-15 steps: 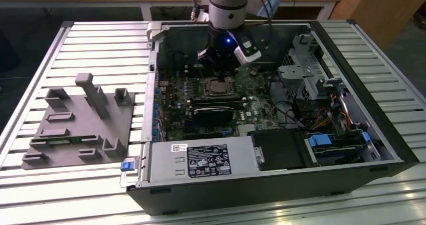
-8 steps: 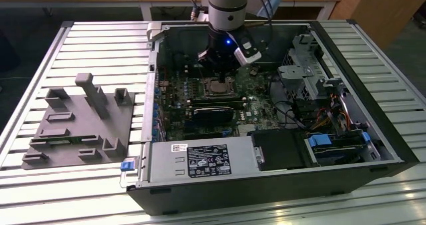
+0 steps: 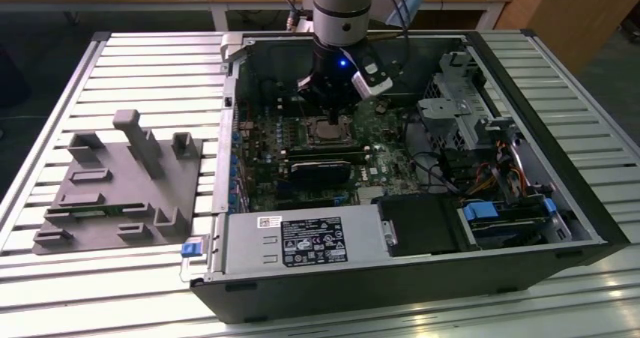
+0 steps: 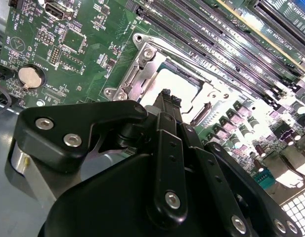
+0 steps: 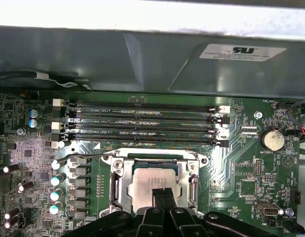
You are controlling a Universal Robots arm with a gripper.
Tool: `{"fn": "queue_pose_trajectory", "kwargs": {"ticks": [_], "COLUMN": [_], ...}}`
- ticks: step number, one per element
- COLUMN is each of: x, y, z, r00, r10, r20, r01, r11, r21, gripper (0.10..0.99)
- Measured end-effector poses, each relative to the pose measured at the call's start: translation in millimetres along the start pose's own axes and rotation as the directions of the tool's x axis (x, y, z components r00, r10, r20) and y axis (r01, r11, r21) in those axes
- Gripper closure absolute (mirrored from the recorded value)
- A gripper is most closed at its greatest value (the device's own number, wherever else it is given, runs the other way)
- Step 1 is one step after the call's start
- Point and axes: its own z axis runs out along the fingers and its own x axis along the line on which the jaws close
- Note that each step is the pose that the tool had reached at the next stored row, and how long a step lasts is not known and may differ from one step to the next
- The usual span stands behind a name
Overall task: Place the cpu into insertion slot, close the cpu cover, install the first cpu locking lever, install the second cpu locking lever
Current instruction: 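Install the first cpu locking lever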
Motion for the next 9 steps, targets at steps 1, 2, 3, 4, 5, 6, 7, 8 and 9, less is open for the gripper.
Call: {"fn": "queue_pose_trajectory", "kwargs": {"ticks": [1, 2, 3, 4, 5, 6, 7, 8, 9], "x": [0.0, 0.0, 0.0, -0.1, -0.1, -0.1, -0.1, -0.2, -0.2], "y": [0.0, 0.0, 0.0, 0.1, 0.1, 0.1, 0.1, 0.1, 0.1], "z": [-0.2, -0.8, -1.6, -2.7, -3.6, -4.6, -5.5, -6.3, -7.1], "r00": [1.0000, 1.0000, 1.0000, 1.0000, 1.0000, 1.0000, 1.0000, 1.0000, 1.0000], "r10": [0.000, 0.000, 0.000, 0.000, 0.000, 0.000, 0.000, 0.000, 0.000], "r20": [0.0000, 0.0000, 0.0000, 0.0000, 0.0000, 0.0000, 0.0000, 0.0000, 0.0000], "r01": [0.000, 0.000, 0.000, 0.000, 0.000, 0.000, 0.000, 0.000, 0.000], "r11": [1.0000, 1.0000, 1.0000, 1.0000, 1.0000, 1.0000, 1.0000, 1.0000, 1.0000], "r21": [0.000, 0.000, 0.000, 0.000, 0.000, 0.000, 0.000, 0.000, 0.000], "gripper": [0.980, 0.980, 0.980, 0.980, 0.980, 0.980, 0.980, 0.980, 0.980]}}
